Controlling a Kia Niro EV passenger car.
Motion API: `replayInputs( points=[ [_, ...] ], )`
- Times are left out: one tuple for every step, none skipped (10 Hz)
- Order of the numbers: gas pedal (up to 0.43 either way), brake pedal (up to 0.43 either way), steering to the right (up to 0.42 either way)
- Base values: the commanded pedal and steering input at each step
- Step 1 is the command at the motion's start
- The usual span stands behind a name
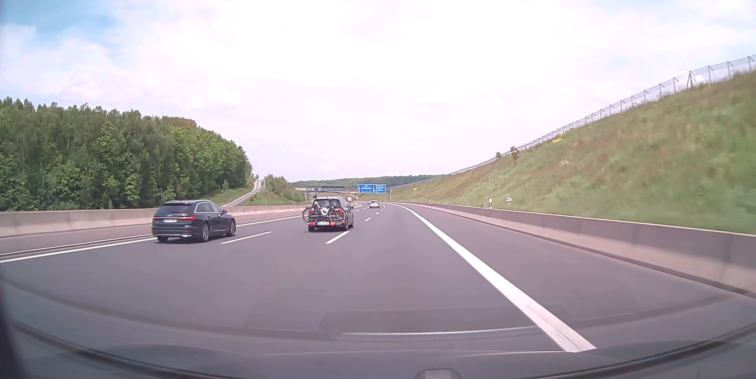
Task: Follow the waypoints while adhering to traffic rules and regulations
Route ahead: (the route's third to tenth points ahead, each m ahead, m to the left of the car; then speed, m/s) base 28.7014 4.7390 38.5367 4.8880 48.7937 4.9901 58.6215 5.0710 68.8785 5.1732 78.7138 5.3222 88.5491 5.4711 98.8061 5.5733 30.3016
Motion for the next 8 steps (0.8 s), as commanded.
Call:
replayInputs(
  points=[
    [0.118, 0.0, 0.0],
    [0.118, 0.0, 0.0],
    [0.11, 0.0, 0.0],
    [0.11, 0.0, -0.001],
    [0.11, 0.0, 0.0],
    [0.11, 0.0, -0.001],
    [0.11, 0.0, -0.001],
    [0.11, 0.0, -0.001]
  ],
)
